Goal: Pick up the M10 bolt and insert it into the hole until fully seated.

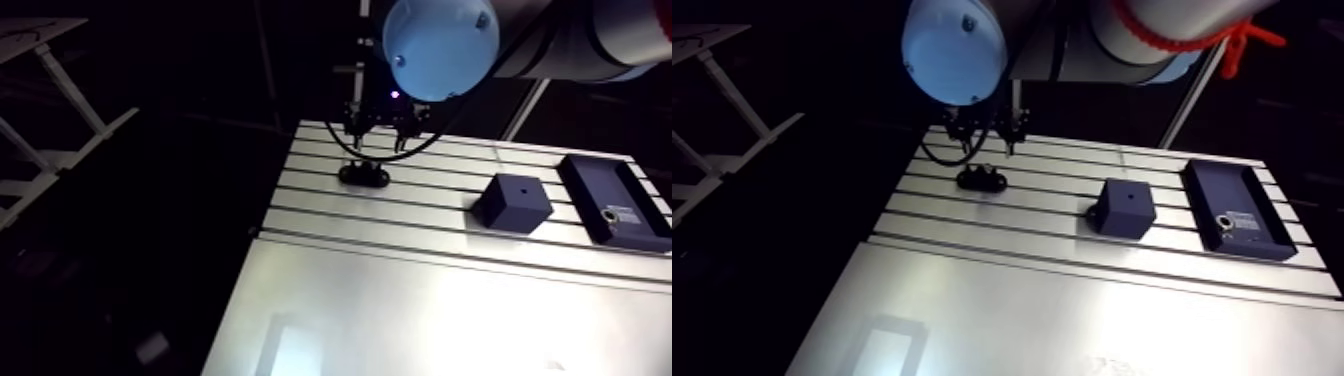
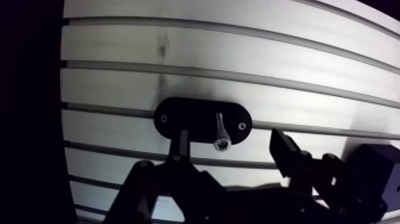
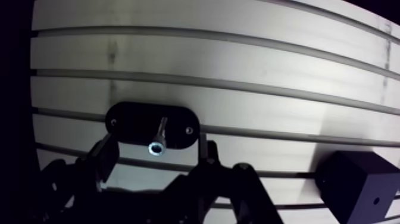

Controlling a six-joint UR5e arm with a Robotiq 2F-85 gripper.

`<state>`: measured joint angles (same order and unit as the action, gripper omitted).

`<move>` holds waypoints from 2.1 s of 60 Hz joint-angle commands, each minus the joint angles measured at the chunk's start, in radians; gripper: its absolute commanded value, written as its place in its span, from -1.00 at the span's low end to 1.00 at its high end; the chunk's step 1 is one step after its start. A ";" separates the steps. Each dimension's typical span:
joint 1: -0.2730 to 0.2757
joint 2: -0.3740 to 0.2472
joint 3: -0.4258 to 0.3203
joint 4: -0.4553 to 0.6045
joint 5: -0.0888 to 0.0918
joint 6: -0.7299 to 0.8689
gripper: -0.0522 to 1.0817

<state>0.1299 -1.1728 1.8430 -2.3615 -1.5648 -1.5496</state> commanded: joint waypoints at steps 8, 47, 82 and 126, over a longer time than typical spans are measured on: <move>0.001 0.011 0.002 -0.004 0.001 0.000 -0.36; 0.001 0.020 0.011 -0.034 0.018 -0.005 -0.19; 0.001 0.023 0.018 -0.032 0.016 -0.005 -0.13; 0.001 0.032 0.018 -0.026 0.018 -0.005 0.04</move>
<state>0.1304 -1.1423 1.8615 -2.3886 -1.5480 -1.5546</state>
